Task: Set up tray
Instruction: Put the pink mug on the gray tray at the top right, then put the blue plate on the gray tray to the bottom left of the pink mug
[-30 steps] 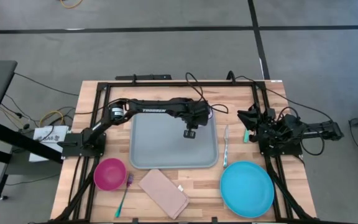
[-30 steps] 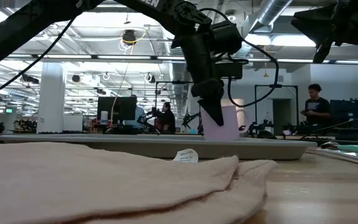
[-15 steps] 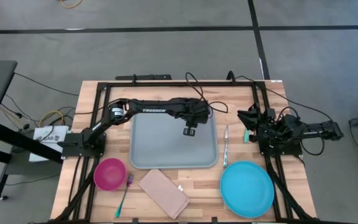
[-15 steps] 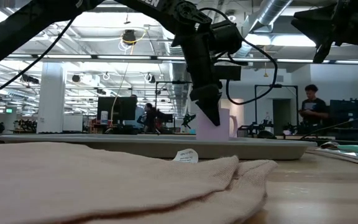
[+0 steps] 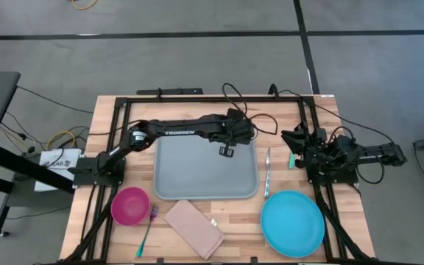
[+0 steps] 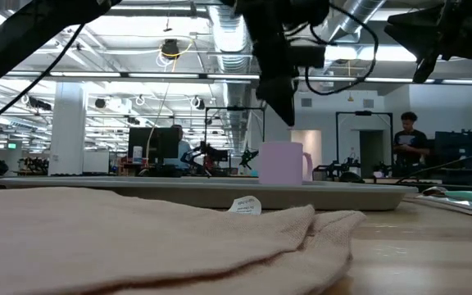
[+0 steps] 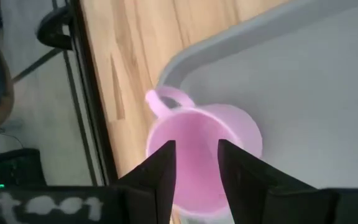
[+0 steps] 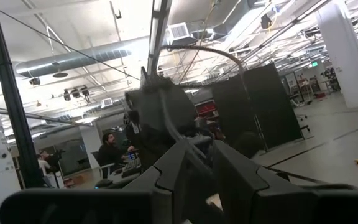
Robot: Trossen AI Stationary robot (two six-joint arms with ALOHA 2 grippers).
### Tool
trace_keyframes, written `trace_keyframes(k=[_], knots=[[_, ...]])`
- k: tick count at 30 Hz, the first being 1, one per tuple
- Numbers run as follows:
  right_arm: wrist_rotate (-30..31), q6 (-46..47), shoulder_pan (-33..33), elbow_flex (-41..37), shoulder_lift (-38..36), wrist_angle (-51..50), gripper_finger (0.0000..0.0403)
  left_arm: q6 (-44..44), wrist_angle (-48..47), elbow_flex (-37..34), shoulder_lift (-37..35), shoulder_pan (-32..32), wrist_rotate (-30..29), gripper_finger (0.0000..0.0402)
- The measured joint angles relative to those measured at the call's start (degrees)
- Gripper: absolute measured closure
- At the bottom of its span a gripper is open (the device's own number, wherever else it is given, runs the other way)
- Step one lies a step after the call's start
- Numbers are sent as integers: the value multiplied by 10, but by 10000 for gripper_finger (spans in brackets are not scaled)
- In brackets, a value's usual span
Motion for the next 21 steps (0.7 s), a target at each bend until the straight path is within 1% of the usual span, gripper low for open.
trace_keyframes(k=[5, 10, 15, 17, 21], knots=[[0, 0, 0, 0, 0, 0, 331, -52, -123, 65, -1, -6, 9, 292], [0, 1, 0, 0, 0, 1, 331, -110, -210, 51, -30, -7, 28, 293], [0, 1, 0, 0, 0, 1, 331, -159, -309, 51, -47, -6, 26, 313], [0, 1, 0, 0, 0, 0, 331, -178, -331, 50, -57, -5, 25, 325], [0, 2, 0, 0, 0, -2, 331, -195, -327, 51, -84, -4, 20, 349]])
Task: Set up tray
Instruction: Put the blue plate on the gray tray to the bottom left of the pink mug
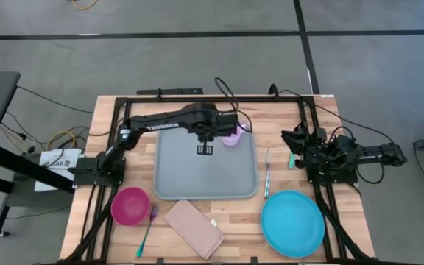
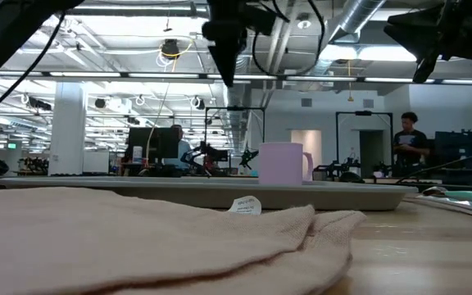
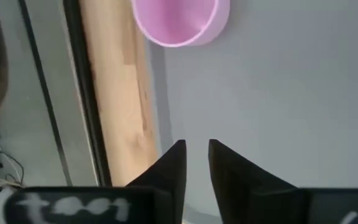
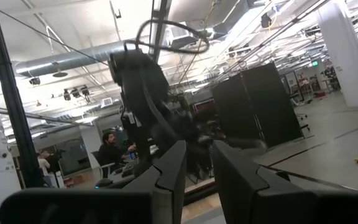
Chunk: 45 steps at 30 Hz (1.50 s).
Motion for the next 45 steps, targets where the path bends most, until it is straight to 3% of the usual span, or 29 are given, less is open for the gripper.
trace_keyframes(k=[8, 12, 17, 23, 27, 31, 36, 45], knots=[[-6, 10, 1, 0, 0, 0, 331, -28, 1, -3, -62, 0, -8, 380], [-6, 24, 1, 0, 0, 0, 331, -36, 2, -51, -119, 0, -9, 386], [-6, 24, 1, 0, 0, 0, 331, -103, 1, -191, -232, 0, -42, 388], [-6, 25, 1, 0, 0, 0, 331, -190, 76, -449, -396, -26, -61, 388], [-6, 26, 1, 0, 0, 0, 331, -213, 166, -613, -500, -69, 10, 388], [-6, 26, 1, 0, 0, 0, 331, -261, 224, -733, -580, -142, 91, 388], [-5, 26, 1, 0, 0, 1, 331, -344, 259, -826, -640, -243, 123, 388], [-6, 25, 1, 0, 0, 2, 331, -450, 292, -873, -647, -328, 40, 388]])
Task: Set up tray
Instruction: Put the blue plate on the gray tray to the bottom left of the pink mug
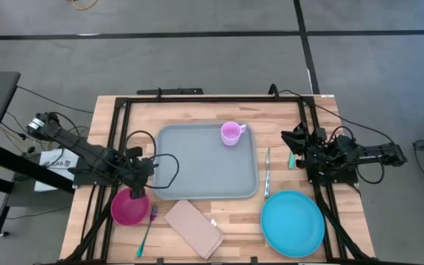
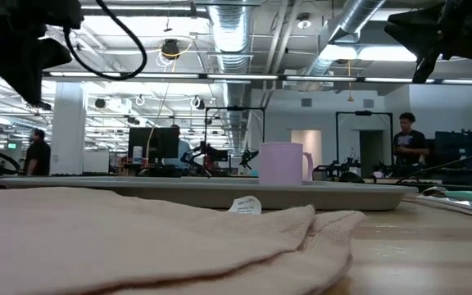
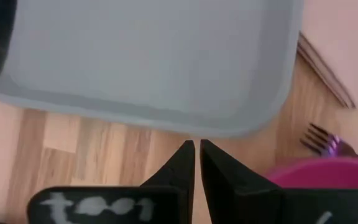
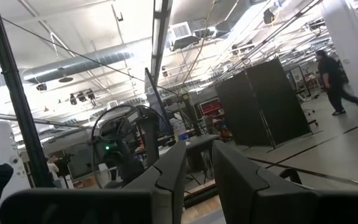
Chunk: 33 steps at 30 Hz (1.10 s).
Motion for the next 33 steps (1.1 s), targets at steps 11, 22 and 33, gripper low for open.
trace_keyframes(k=[11, 22, 33], knots=[[7, -19, -1, 0, 0, -2, 331, 8, 74, 0, 0, -5, -72, 388], [19, -5, 0, 0, 13, -6, 331, 27, 81, 0, 0, -5, -89, 388], [-61, -30, 47, 1, 173, 161, 331, 78, 81, 0, 0, -5, -167, 388]])
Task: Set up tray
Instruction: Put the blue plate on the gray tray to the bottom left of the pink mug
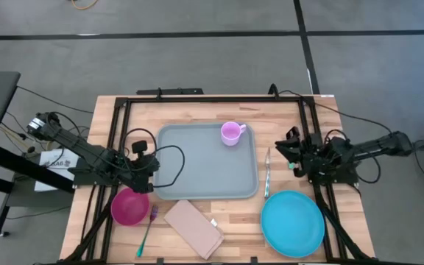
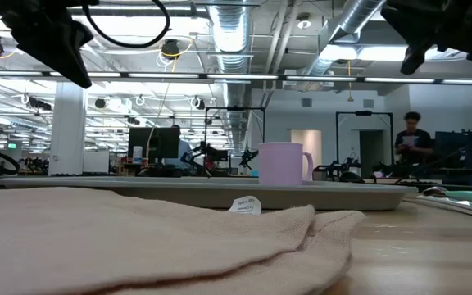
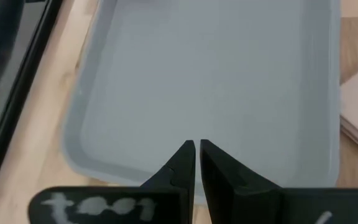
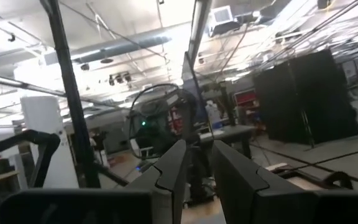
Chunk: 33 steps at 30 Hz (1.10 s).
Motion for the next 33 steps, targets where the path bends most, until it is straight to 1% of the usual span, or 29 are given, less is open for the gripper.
trace_keyframes(k=[2, 7, 9, 11, 13, 20, 23, 26, 28, 30, 31, 33], knots=[[0, 0, 10, 14, 40, 16, 329, 6, 0, 0, 0, 0, 0, 388], [0, 6, 37, 72, 134, 13, 317, 10, 0, 0, 0, 0, -2, 388], [0, 20, 44, 108, 171, -11, 309, 10, 0, 0, 0, 0, -2, 388], [0, 34, 49, 155, 201, -71, 300, 10, 0, 0, 0, 0, -2, 388], [0, 57, 53, 212, 225, -174, 289, 10, 0, 0, 0, 0, -2, 388], [-1, 173, 55, 434, 312, -622, 256, 8, 0, 0, 0, 0, -1, 388], [-8, 232, 58, 503, 349, -800, 249, 8, 0, 0, 0, 0, -1, 388], [-16, 291, 66, 540, 385, -966, 244, 6, 0, 0, 0, 0, -1, 388], [-17, 331, 72, 541, 407, -1043, 241, 2, 0, 0, 0, 0, -1, 388], [-19, 381, 81, 541, 434, -1110, 239, -4, 0, 0, 0, 0, -1, 388], [-29, 408, 85, 541, 449, -1138, 239, -6, 0, 0, 0, 0, -1, 388], [-62, 431, 95, 541, 479, -1178, 238, -7, 0, 0, 0, 0, -1, 388]])
